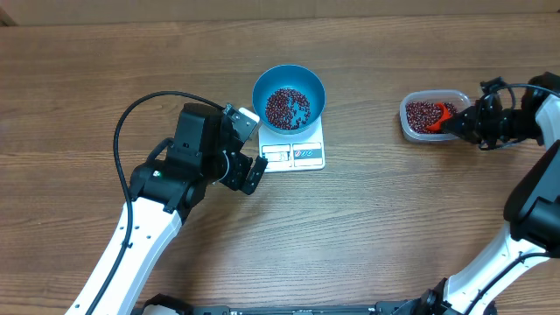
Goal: Scoop item into bowl and weigh 150g on scale
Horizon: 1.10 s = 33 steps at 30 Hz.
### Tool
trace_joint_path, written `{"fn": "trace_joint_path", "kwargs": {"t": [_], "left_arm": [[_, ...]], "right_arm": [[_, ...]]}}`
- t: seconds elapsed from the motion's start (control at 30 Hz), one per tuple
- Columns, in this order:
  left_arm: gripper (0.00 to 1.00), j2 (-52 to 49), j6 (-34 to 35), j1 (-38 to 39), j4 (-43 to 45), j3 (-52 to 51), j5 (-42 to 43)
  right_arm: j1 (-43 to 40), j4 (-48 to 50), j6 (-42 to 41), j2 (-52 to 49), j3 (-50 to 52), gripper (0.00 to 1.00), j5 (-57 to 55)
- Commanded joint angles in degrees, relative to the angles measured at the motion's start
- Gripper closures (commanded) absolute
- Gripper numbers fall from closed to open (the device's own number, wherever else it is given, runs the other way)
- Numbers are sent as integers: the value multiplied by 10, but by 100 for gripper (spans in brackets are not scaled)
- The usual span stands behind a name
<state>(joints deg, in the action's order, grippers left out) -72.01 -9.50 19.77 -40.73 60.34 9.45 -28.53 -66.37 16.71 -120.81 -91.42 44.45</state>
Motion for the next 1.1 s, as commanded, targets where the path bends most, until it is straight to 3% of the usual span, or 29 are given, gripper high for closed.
{"fn": "trace_joint_path", "kwargs": {"t": [0.0,0.5,0.6,0.83,1.07], "left_arm": [[0,4,-12,-2,0,-2,6],[0,4,-12,-2,0,-2,6],[0,4,-12,-2,0,-2,6],[1,4,-12,-2,0,-2,6],[0,4,-12,-2,1,-2,6]], "right_arm": [[-19,0,3,-7,3,96,62],[-56,-54,49,-7,3,96,108],[-69,-88,104,-7,3,96,154],[-80,-128,149,-7,2,96,189],[-82,-129,149,-7,2,96,200]]}}
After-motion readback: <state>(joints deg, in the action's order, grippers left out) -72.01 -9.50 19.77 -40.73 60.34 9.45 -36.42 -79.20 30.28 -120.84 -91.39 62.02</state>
